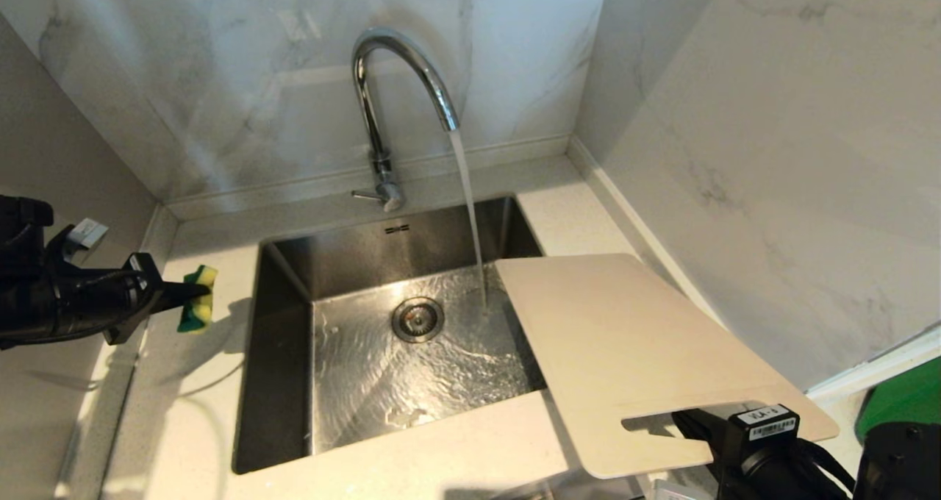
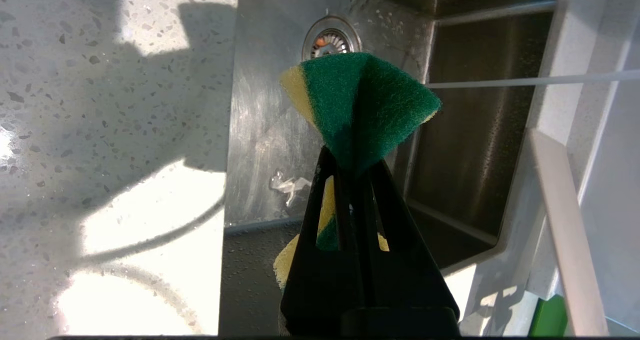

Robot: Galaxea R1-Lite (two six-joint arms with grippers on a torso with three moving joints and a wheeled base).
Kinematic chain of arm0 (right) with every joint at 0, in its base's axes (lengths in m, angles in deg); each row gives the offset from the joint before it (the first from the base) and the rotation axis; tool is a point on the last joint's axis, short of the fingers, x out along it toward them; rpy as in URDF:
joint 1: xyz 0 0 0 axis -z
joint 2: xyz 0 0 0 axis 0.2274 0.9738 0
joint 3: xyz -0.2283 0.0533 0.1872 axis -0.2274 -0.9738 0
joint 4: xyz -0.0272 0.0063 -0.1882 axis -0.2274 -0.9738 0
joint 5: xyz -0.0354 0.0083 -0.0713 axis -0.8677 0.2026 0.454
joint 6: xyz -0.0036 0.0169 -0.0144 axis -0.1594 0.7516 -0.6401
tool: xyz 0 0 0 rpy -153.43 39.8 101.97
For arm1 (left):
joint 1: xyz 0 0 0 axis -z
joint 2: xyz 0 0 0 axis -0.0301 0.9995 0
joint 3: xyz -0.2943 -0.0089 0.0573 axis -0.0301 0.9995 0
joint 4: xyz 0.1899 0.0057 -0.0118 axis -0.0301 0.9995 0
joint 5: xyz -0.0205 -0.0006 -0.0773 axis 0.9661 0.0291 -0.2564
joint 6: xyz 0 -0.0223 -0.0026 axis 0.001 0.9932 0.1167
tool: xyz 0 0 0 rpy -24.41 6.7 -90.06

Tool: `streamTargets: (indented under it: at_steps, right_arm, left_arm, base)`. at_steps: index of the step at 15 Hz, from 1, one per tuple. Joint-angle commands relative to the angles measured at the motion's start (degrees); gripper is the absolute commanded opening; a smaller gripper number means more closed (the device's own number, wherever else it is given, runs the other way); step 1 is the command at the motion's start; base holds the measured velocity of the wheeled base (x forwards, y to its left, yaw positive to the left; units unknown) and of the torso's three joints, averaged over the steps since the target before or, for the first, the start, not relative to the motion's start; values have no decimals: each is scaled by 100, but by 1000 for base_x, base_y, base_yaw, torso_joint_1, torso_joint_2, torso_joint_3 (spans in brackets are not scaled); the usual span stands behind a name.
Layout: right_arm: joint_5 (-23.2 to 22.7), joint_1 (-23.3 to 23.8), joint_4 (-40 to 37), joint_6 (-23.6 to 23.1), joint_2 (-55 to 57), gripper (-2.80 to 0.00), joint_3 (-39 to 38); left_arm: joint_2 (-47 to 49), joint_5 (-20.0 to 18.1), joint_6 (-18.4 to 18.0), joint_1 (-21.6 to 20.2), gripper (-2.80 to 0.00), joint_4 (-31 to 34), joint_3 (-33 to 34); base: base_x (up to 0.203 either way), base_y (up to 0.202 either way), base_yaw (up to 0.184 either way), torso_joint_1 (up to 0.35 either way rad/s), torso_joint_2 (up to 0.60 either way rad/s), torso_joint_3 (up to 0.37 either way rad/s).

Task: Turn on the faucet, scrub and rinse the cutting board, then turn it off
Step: Put down the cutting board

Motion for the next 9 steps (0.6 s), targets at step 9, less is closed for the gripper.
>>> streamTargets:
  at_steps: [9]
  right_arm:
    - [-585,223,-362,570,810,-280,-191]
  left_arm:
    - [546,-118,28,4,-280,-28,-140]
  base:
    - [0,0,0,0,0,0]
